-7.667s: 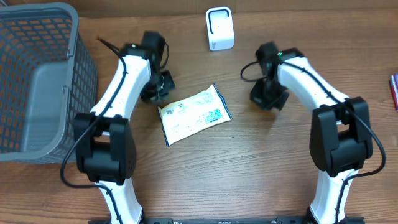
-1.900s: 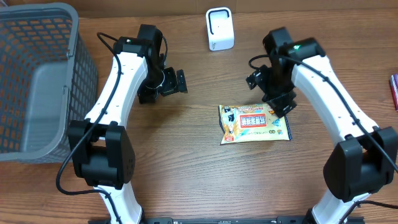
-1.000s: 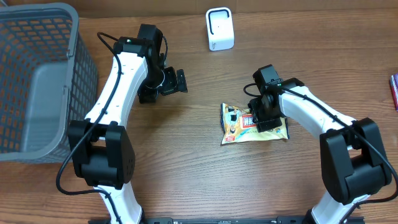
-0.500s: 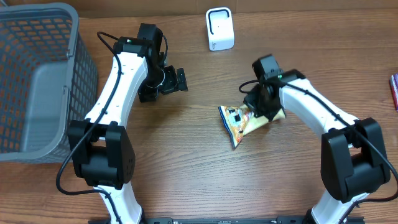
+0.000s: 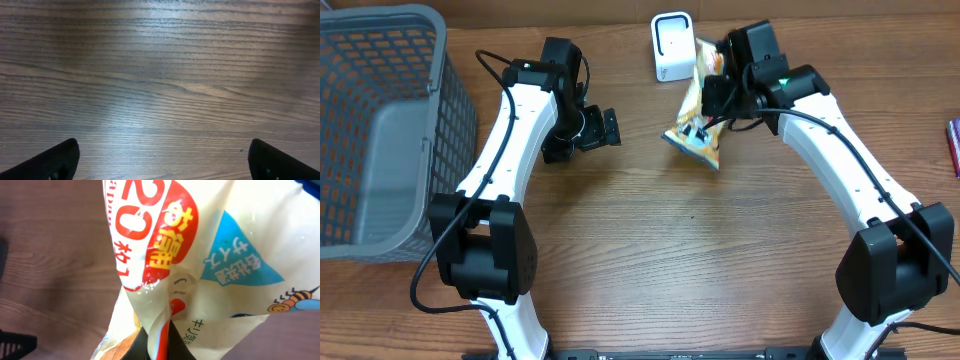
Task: Scan the item barcode
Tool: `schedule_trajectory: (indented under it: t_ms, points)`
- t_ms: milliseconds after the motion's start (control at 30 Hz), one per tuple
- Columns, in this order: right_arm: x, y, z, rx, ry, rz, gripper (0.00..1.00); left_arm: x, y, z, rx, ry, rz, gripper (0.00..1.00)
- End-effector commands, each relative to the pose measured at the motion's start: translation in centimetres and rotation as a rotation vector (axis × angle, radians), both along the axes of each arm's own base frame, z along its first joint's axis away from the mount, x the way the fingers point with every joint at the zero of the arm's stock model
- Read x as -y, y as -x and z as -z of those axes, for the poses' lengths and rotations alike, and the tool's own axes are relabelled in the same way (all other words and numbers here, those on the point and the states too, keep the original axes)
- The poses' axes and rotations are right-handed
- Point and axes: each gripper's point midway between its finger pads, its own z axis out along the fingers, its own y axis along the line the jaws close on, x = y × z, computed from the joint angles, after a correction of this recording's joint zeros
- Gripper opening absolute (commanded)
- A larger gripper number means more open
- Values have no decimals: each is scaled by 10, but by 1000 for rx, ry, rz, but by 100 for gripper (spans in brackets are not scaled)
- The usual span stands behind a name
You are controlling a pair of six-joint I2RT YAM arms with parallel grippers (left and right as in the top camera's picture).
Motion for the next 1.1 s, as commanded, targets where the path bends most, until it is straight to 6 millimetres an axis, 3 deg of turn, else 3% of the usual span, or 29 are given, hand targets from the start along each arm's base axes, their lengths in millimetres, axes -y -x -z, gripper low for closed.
schedule_trajectory:
  t_ms: [0, 367, 500, 700, 833, 1067]
  points:
    - [4, -21, -21, 150, 87, -71, 4, 0, -5, -3, 17, -7, 2, 100]
    - [-19, -94, -50, 305, 56, -78, 4, 0, -5, -3, 17, -7, 2, 100]
    - [-27, -121, -52, 364, 42, -70, 4, 0, -5, -3, 17, -7, 2, 100]
    - [-47, -141, -20, 379, -3, -112, 4, 0, -5, -3, 17, -7, 2, 100]
    - [-58, -146, 8, 394, 84, -138, 4, 0, -5, -3, 17, -7, 2, 100]
    - [-55, -148, 17, 467, 351, -187, 4, 0, -5, -3, 17, -7, 2, 100]
